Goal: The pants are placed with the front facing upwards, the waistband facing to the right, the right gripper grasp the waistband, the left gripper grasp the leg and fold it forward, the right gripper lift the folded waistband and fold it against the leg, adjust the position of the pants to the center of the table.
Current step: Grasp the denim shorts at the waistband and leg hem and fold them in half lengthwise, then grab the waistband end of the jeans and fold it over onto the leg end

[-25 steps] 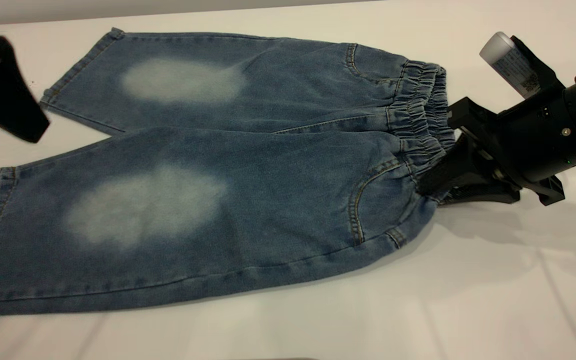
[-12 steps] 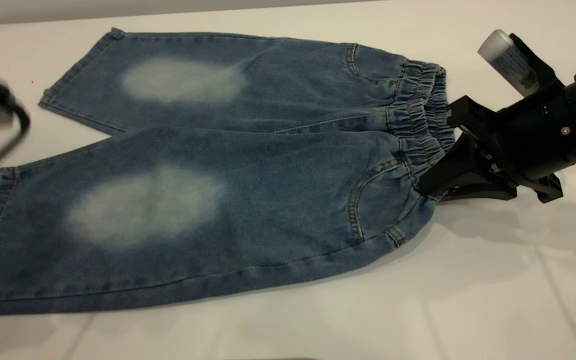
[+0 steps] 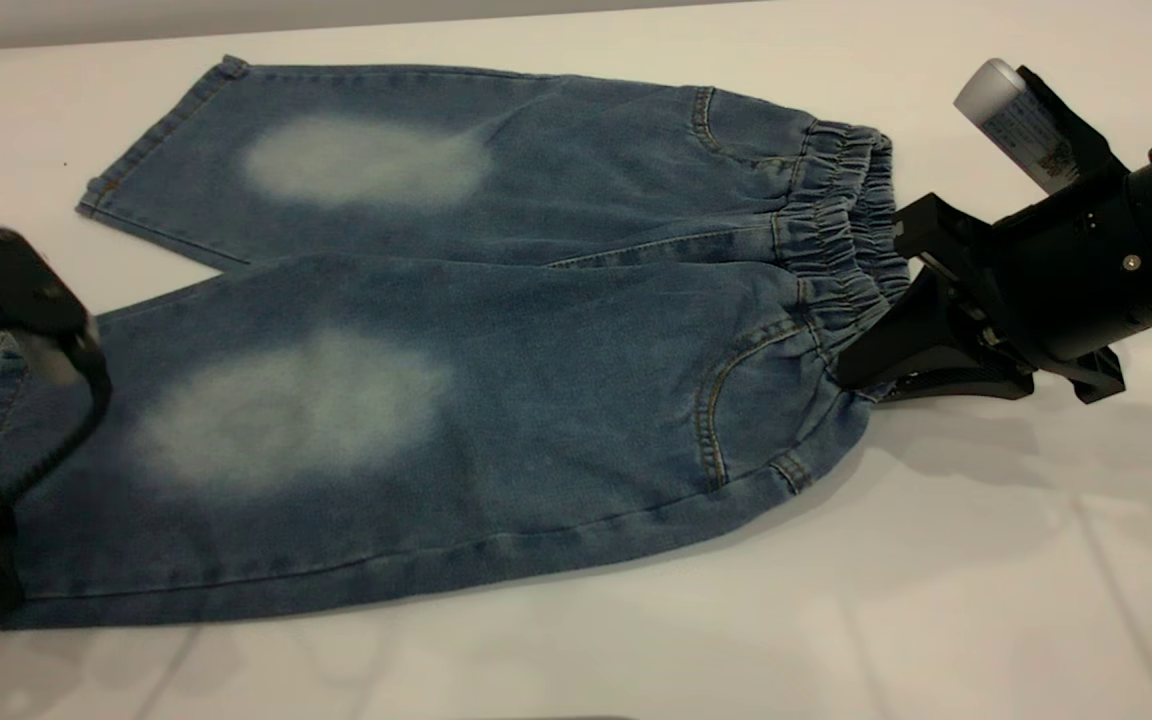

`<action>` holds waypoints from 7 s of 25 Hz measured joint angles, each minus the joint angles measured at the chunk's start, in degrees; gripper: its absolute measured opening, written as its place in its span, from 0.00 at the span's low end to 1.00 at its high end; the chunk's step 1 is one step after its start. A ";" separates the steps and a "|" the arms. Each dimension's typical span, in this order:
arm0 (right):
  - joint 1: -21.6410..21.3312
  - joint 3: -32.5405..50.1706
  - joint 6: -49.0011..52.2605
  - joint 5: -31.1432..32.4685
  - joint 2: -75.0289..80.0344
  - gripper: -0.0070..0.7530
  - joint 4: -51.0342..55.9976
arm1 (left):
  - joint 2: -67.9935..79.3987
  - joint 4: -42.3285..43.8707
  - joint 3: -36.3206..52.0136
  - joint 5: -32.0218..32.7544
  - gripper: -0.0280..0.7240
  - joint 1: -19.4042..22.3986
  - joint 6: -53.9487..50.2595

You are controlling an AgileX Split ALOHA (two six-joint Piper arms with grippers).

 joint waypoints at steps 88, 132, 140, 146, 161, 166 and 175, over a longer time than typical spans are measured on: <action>-4.75 -6.37 39.00 -3.64 -4.28 0.08 -0.36 | 21.32 -1.50 -53.69 -7.07 0.08 -0.11 -5.78; -0.98 -9.15 61.17 4.38 -4.17 0.79 -35.27 | 21.93 -7.36 -54.18 -6.83 0.56 -3.60 -23.58; -1.08 -9.15 65.85 -6.04 -4.17 0.78 -30.36 | 21.93 -7.38 -54.18 -6.05 0.56 -5.03 -23.69; -1.08 -9.15 69.75 -8.10 -4.17 0.78 -30.79 | 21.93 -7.38 -54.18 -5.21 0.56 -5.49 -23.78; -1.08 -9.15 60.20 -17.54 -4.60 0.11 -30.09 | 22.46 -7.38 -54.18 -2.01 0.56 -13.86 -23.78; -1.08 -11.46 44.11 -18.53 -6.97 0.10 -26.55 | 24.34 -7.38 -54.18 -0.06 0.56 -20.29 -23.78; -1.08 -17.92 28.43 -7.85 -14.05 0.10 -21.54 | 28.01 -8.74 -54.18 -0.50 0.56 -29.81 -23.83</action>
